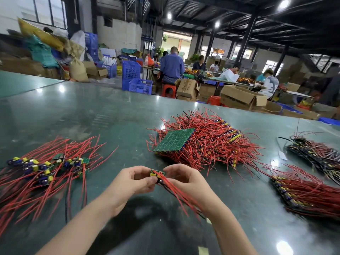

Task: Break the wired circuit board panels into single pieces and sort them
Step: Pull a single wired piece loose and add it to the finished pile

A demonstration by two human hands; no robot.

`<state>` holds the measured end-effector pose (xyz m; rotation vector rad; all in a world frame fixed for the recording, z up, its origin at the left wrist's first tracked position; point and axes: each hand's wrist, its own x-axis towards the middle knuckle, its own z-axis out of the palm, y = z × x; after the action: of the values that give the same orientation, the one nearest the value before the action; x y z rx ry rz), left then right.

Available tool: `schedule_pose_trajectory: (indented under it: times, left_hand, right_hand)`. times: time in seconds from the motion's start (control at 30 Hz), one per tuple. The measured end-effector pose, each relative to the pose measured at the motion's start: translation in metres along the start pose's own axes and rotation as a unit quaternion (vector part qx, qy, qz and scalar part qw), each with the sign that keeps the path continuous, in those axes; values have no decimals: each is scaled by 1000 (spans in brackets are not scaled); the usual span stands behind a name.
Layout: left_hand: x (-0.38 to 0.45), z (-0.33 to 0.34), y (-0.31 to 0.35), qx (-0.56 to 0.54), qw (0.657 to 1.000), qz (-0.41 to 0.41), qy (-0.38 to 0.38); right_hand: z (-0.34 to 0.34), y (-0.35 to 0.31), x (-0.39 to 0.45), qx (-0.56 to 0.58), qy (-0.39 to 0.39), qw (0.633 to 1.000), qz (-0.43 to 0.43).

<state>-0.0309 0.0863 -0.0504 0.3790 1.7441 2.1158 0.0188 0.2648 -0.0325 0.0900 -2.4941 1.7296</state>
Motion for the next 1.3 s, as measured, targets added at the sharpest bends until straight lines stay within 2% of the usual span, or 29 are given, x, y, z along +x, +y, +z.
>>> schedule_pose_trajectory:
  times: [0.13, 0.23, 0.37, 0.6, 0.87, 1.0, 1.1, 1.2, 1.23, 1.3]
  left_hand:
    - [0, -4, 3, 30, 999, 12, -6]
    - [-2, -6, 5, 96, 994, 44, -31]
    - [-3, -3, 4, 110, 990, 56, -67]
    - [-3, -2, 3, 126, 989, 68, -40]
    - [2, -8, 0, 252, 962, 107, -22]
    - [3, -12, 1, 229, 967, 84, -75]
    - [2, -12, 5, 156, 979, 54, -117]
    - [2, -17, 10, 83, 992, 44, -84]
    - [2, -20, 12, 76, 993, 43, -76]
    - [0, -21, 16, 148, 985, 47, -76]
  right_hand:
    - [-5, 2, -2, -7, -52, 998, 21]
    - [-11, 2, -3, -47, -97, 994, 22]
    - [-5, 0, -3, -88, -56, 995, 0]
    - [1, 0, -4, -59, -12, 998, -15]
    - [5, -4, -7, -98, -41, 993, -55]
    - [1, -7, -8, -100, -68, 991, -57]
    - [-2, -12, -9, -75, -93, 991, -55]
    - [-13, -14, -10, 19, -62, 997, -43]
    - [-18, -14, -10, 49, -39, 997, -42]
    - [-23, -13, -10, 100, -15, 994, -36]
